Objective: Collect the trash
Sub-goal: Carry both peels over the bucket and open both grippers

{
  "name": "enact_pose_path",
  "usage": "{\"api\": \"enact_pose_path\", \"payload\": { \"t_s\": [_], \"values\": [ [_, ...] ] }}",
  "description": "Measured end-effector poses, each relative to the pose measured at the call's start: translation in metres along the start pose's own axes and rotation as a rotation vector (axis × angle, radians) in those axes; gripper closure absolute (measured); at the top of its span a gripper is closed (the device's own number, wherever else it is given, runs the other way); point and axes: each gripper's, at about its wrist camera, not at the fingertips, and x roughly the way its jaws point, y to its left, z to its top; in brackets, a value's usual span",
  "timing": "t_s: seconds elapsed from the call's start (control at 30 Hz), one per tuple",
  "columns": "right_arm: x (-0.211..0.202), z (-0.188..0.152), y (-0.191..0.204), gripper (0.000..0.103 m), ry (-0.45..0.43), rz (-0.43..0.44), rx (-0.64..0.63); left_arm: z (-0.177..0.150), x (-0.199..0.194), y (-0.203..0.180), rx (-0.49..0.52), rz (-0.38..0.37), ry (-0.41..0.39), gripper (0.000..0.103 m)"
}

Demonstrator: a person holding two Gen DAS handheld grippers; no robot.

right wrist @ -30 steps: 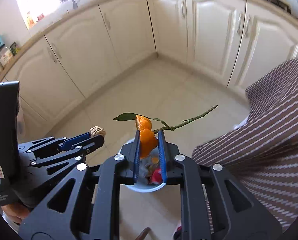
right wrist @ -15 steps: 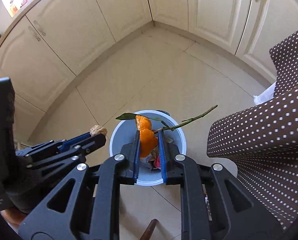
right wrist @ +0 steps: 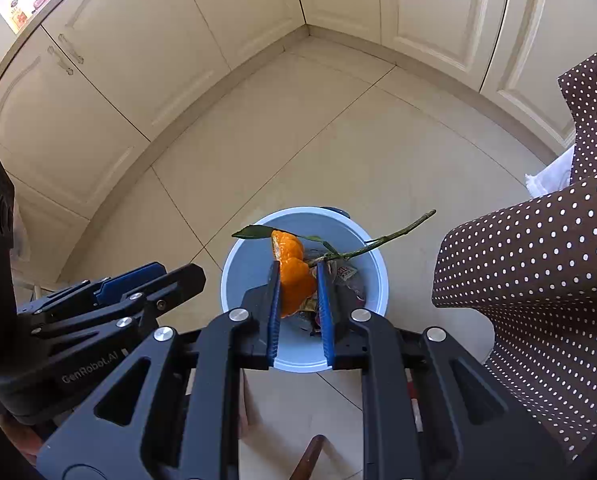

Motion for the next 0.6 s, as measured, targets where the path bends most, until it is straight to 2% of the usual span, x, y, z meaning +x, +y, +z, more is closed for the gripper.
{"api": "enact_pose_path", "payload": {
  "t_s": [0.17,0.47,0.6],
  "values": [
    [0.004,0.0,0.0,0.085,0.003,0.004,0.001,0.0,-0.001,0.005,0.002,0.03,-0.008,0.052],
    [0.007,0.004,0.007,0.085,-0.006,0.02,0.009,0.001,-0.002,0.011,-0.007,0.021,-0.005,0.051],
    [0.007,0.006,0.012,0.082,-0.01,0.027,0.008,0.0,-0.004,0.014,-0.016,0.019,-0.007,0.051]
  ]
}}
